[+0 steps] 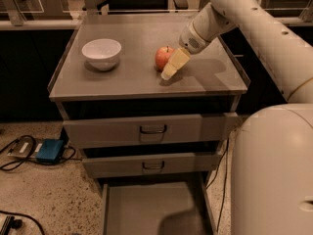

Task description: Place apple into bottom drawer

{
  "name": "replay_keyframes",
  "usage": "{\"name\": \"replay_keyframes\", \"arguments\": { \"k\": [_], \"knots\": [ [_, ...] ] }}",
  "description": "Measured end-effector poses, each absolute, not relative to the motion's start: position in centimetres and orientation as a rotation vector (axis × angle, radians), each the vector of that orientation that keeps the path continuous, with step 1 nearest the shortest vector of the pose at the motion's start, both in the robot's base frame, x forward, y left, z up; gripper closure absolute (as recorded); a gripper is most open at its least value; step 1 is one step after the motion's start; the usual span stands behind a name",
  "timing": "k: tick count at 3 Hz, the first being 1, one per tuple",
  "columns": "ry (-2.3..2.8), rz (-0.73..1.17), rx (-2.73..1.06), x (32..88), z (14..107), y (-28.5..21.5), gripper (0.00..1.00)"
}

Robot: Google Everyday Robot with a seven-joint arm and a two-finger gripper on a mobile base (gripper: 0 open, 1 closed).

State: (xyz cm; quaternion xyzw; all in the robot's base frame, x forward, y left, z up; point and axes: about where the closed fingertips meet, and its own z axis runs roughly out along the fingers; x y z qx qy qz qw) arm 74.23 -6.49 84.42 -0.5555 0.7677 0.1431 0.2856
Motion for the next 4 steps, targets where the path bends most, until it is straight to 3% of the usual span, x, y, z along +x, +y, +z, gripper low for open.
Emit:
{"name": "replay_keyframes", "arguments": {
  "k": [1,4],
  "knots": [
    [2.053,0.383,-1.485,74.23,84.42,-6.48,0.00],
    [2.053,0.383,-1.485,74.23,84.41,-6.48,0.73]
  ]
}}
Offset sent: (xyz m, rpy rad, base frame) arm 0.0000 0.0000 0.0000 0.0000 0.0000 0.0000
